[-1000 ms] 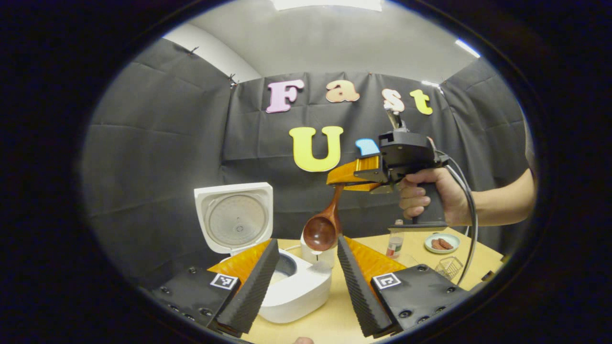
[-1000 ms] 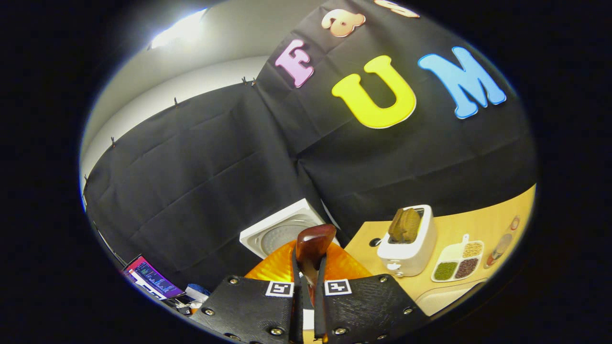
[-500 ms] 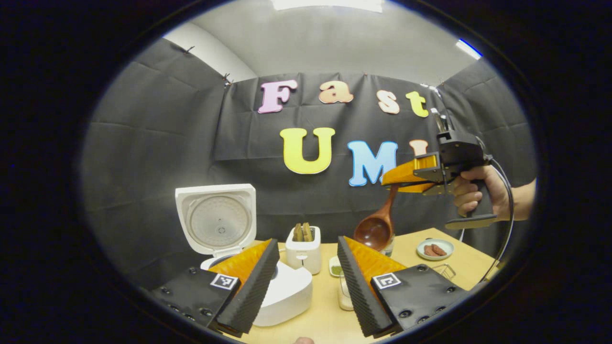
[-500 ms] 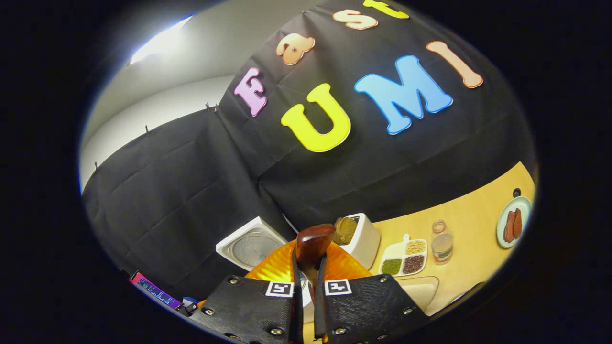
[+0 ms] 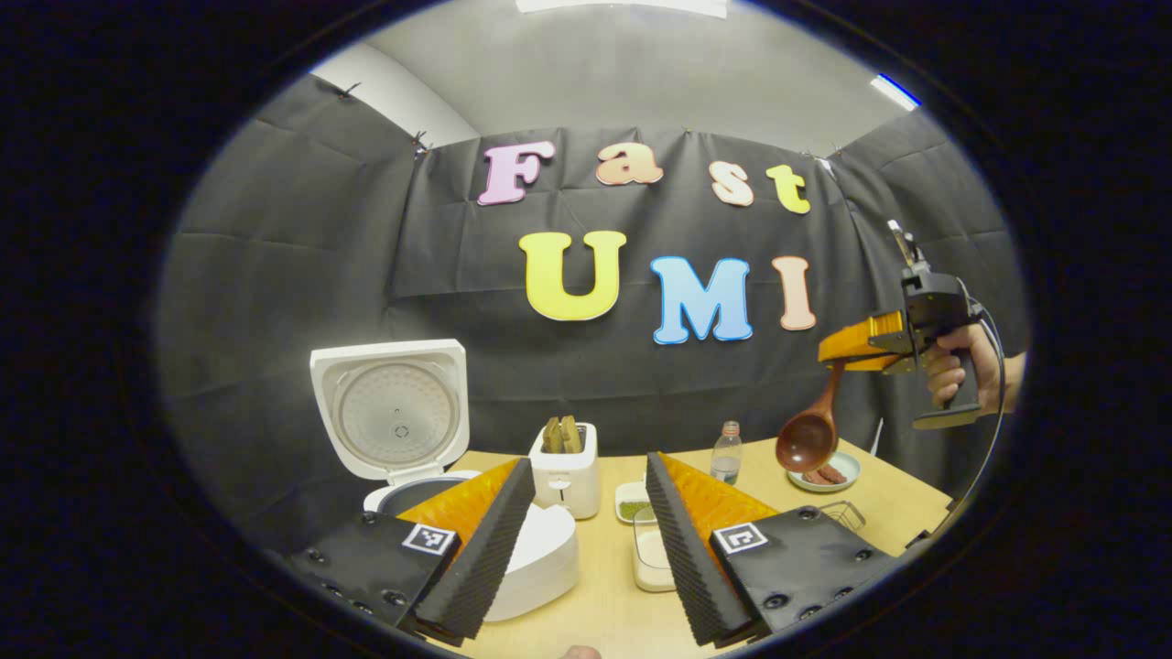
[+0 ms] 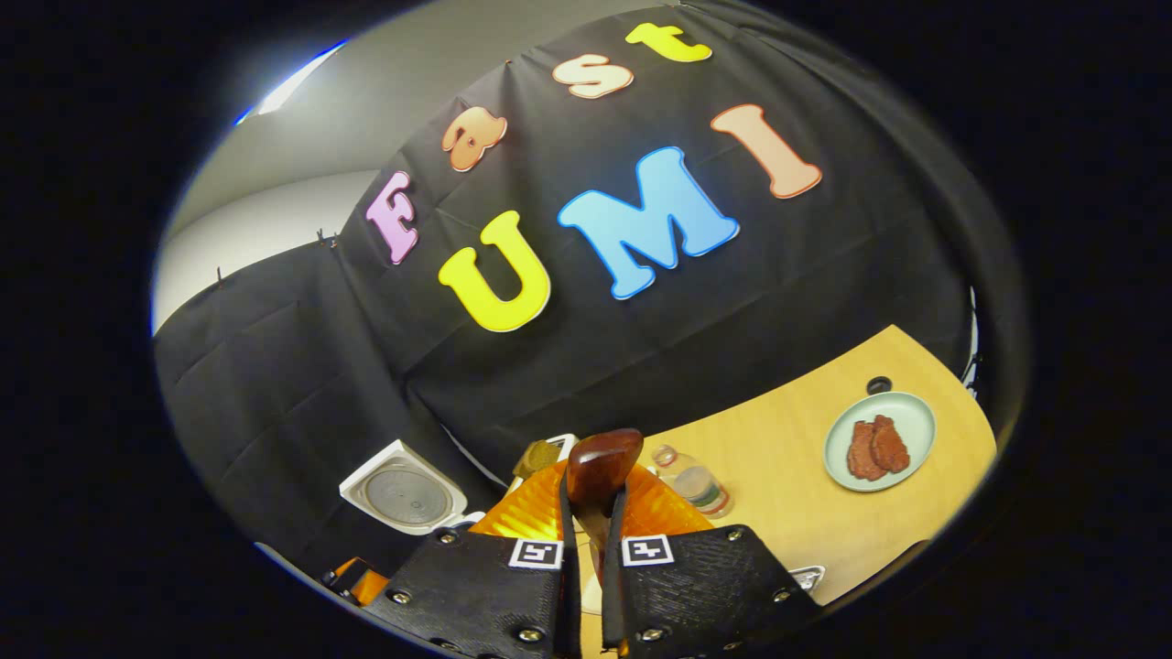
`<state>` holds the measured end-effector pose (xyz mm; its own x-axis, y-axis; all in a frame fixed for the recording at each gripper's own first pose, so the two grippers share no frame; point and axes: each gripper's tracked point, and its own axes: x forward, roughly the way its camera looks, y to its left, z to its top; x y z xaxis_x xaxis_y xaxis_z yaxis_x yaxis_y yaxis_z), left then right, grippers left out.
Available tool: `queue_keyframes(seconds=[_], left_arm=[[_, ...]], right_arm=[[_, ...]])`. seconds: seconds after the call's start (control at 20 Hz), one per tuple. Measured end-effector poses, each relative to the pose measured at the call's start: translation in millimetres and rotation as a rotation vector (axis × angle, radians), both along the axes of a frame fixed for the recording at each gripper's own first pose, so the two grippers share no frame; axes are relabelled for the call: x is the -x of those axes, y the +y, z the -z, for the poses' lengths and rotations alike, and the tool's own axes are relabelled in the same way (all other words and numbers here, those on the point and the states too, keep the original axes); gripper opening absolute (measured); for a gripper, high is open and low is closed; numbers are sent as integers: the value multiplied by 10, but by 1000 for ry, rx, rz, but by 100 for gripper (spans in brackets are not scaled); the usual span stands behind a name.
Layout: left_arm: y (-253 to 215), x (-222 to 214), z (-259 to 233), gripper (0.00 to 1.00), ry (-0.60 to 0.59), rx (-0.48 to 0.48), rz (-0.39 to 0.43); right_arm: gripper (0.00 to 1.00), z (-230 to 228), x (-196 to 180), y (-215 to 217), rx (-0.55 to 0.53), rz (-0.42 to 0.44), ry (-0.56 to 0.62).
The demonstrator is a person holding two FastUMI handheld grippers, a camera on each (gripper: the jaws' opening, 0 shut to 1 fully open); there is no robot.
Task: Close the left gripper, press the button to open the rice cooker; take a wooden spoon from the chopstick holder with the right hand, scoop a spoonful of rice and pour it into the rice cooker, then put the wooden spoon back into the chopstick holder.
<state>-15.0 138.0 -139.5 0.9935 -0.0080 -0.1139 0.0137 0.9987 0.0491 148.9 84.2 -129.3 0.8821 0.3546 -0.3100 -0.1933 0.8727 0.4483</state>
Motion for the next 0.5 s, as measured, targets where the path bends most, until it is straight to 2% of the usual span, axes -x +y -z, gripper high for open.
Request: queue_keyframes(seconds=[0.25,0.5], left_arm=[[-86,-47,-27,87,-10,10,11],[-159,-38,-6,89,-5,3,24]], right_arm=[[9,424,119,-586,79,129,68],[9,816,292,-829,179,178,114]])
